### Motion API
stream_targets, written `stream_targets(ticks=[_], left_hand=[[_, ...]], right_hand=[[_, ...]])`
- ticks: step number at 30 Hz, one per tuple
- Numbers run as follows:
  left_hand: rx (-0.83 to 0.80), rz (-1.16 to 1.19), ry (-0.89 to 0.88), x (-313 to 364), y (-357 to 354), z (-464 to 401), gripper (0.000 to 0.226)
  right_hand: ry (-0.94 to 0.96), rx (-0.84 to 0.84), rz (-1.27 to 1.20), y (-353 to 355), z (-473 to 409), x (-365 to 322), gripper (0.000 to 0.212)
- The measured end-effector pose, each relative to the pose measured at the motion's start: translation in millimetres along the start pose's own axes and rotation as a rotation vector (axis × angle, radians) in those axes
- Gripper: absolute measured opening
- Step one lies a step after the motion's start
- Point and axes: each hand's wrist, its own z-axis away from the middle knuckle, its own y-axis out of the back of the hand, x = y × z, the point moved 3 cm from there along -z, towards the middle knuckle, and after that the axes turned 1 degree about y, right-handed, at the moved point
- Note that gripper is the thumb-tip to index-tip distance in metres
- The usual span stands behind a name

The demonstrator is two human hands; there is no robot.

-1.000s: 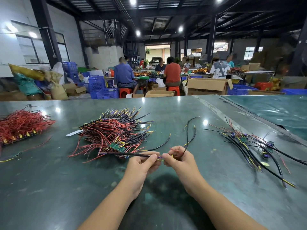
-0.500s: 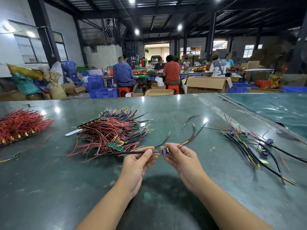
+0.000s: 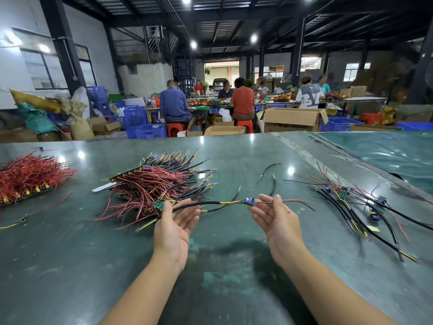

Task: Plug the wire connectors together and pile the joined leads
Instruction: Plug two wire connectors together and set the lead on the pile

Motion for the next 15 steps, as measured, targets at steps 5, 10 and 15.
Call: stream_targets(ticks=[5,10,15], left_hand=[[0.028,0.001,0.015,2,5,-5,0.06],[-0.006,-0.084,0.036,-2,1,-3,0.056],[-0.052,-0.154,0.016,-1,0,-5,0.057]], right_hand=[[0.045,0.145,-0.044,11,-9,-7,0.037],[0.068,0.205,-0.089,18,-16,-12,0.041],[0.075,0.204,-0.213,23,-15,-23,0.049]])
